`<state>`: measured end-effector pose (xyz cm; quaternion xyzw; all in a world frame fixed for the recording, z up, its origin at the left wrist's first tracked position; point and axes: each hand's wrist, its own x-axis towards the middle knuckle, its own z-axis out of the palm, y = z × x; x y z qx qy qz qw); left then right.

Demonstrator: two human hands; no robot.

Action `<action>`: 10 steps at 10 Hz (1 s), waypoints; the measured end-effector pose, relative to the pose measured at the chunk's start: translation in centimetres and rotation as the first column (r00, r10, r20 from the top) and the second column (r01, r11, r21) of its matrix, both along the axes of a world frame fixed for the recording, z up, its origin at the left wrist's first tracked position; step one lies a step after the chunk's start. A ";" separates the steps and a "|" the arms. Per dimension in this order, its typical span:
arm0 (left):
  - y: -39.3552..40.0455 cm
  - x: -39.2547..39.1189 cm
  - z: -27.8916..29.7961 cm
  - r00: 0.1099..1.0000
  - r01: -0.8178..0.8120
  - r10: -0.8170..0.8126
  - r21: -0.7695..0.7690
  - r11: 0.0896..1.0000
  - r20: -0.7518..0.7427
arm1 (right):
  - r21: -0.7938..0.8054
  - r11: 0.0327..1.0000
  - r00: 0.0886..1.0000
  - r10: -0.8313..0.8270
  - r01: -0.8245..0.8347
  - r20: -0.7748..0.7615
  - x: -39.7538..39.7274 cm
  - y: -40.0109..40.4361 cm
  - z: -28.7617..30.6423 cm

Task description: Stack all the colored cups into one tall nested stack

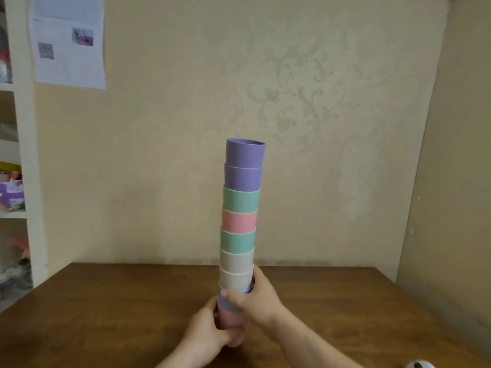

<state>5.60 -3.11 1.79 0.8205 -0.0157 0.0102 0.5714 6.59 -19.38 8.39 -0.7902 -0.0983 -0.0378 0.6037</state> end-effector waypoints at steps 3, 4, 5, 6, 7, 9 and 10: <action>-0.4 6.9 -0.4 1.000 -0.019 0.017 0.116 0.993 0.023 | -0.126 0.985 0.991 -0.128 0.122 -0.041 4.9 1.2 -1.0; 0.0 9.3 -0.6 0.999 -0.024 0.016 0.169 0.985 0.044 | -0.144 0.980 0.990 -0.140 0.134 -0.029 7.5 1.6 -1.3; 0.2 11.8 -0.7 0.997 -0.028 0.016 0.183 0.983 0.070 | -0.113 0.986 0.992 -0.126 0.125 -0.003 9.6 1.4 -2.0; 0.2 13.7 -1.2 0.998 -0.037 0.025 0.190 0.981 0.065 | -0.095 0.987 0.992 -0.128 0.129 0.015 11.4 1.1 -2.3; -0.1 14.5 -1.8 0.997 -0.051 0.041 0.163 0.985 0.064 | -0.086 0.990 0.994 -0.109 0.109 0.002 12.6 1.0 -2.7; -0.3 13.5 -2.5 1.000 -0.010 0.007 0.079 0.997 0.030 | -0.119 0.989 0.993 -0.100 0.092 -0.066 11.7 0.7 -2.9; 0.0 12.2 -2.8 1.000 0.007 -0.008 0.063 0.998 0.019 | -0.293 0.955 0.989 -0.080 0.041 -0.122 9.3 -0.3 -4.7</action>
